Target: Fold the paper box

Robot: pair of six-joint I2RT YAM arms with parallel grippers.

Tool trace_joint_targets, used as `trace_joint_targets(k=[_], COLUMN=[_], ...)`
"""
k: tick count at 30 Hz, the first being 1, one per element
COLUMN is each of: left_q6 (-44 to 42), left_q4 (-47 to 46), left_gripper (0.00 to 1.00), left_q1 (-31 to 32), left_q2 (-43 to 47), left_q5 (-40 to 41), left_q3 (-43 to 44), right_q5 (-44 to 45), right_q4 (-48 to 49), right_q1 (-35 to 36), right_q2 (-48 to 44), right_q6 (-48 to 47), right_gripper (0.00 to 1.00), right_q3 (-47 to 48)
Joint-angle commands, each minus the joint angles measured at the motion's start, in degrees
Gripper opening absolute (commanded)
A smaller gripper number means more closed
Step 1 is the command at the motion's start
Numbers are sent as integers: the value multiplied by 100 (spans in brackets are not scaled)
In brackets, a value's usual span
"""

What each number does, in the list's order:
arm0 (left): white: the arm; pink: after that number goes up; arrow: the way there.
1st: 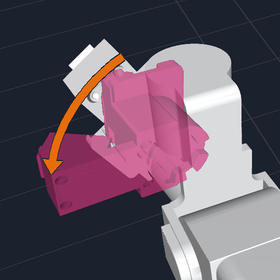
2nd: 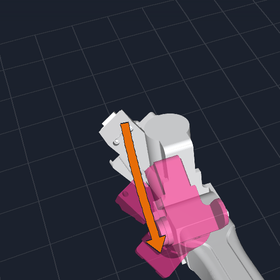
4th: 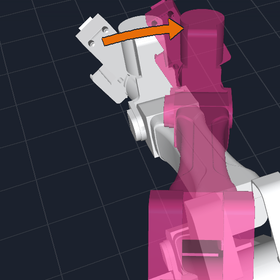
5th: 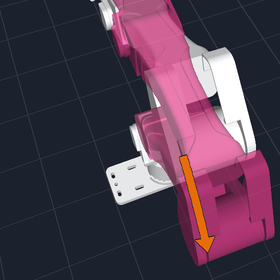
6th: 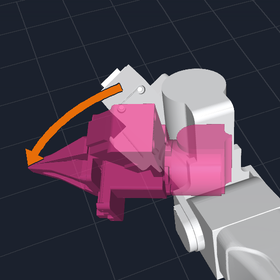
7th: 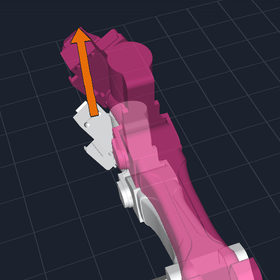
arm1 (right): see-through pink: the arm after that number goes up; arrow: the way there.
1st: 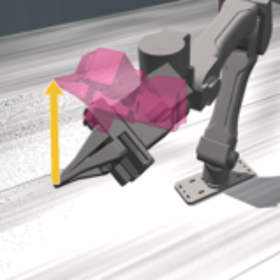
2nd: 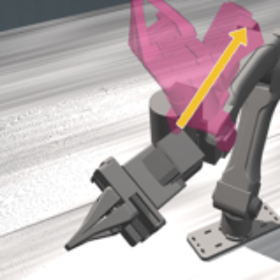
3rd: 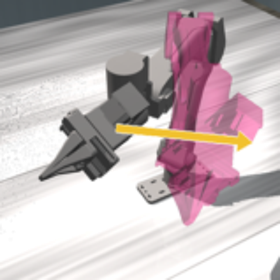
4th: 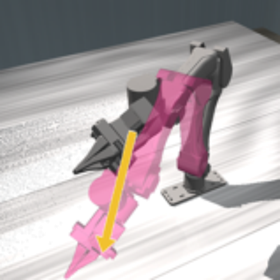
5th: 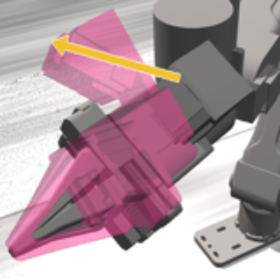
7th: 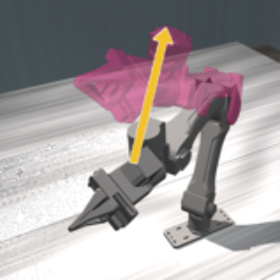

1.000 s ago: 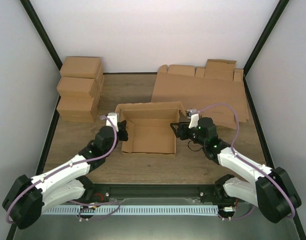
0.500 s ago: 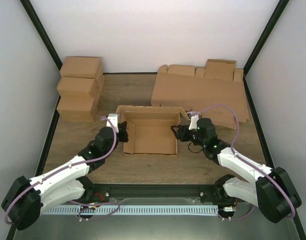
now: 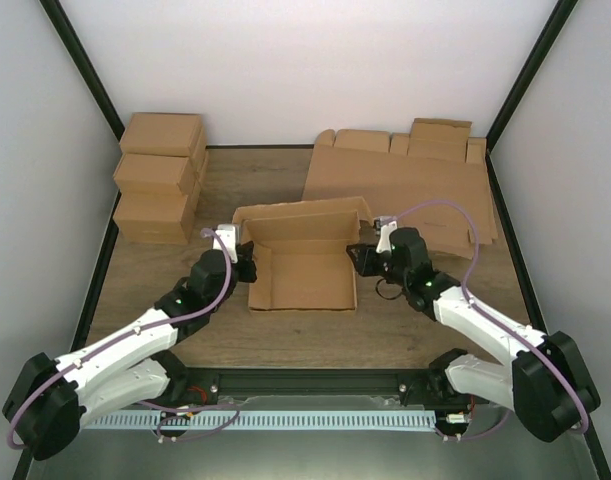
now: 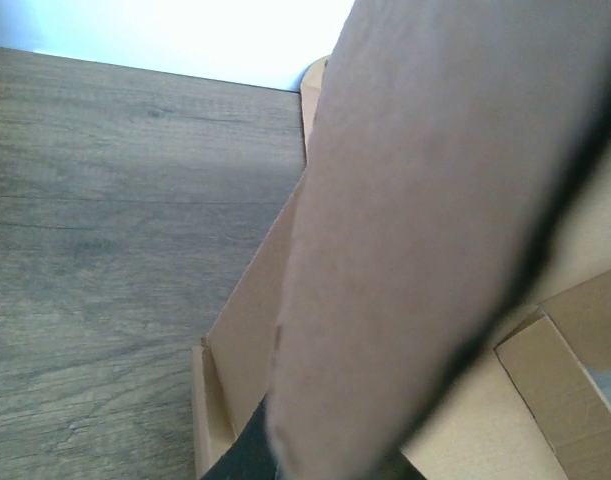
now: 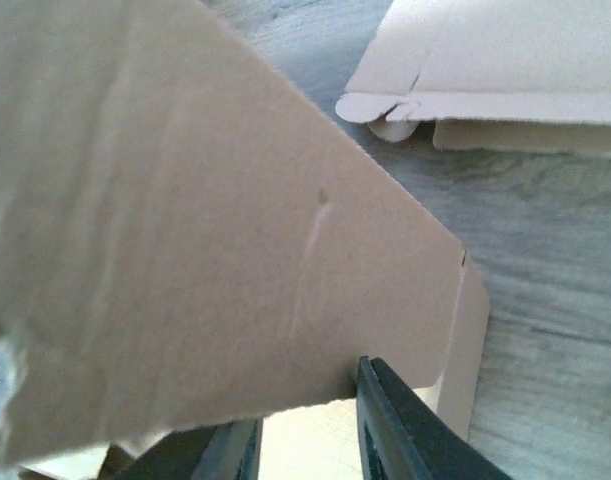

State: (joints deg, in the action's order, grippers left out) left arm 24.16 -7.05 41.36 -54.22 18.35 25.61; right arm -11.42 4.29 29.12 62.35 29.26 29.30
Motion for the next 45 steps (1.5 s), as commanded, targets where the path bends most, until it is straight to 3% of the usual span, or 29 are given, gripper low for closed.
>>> trace_joint_targets(k=[1, 15, 29, 37, 40, 45], left_q6=[153, 195, 44, 127, 127, 109], left_q4=[570, 786, 642, 694, 715, 705], left_gripper=[4, 4, 5, 5, 5, 5], left_q1=[92, 97, 174, 265, 288, 316], left_q2=[-10, -291, -358, -38, -44, -80], left_q5=[-257, -373, -650, -681, -635, -596], left_q3=[226, 453, -102, -381, -381, -390], right_q5=[75, -189, 534, 207, 130, -327], right_q4=[-173, -928, -325, -421, -752, -1140], right_q1=[84, 88, 93, 93, 93, 93], right_q2=[109, 621, -87, -878, -1318, -2037], right_q6=[-103, 225, -173, -417, -566, -508], right_gripper=[24, 17, 18, 45, 63, 82], right_q3=[546, 1383, -116, -418, -415, -511])
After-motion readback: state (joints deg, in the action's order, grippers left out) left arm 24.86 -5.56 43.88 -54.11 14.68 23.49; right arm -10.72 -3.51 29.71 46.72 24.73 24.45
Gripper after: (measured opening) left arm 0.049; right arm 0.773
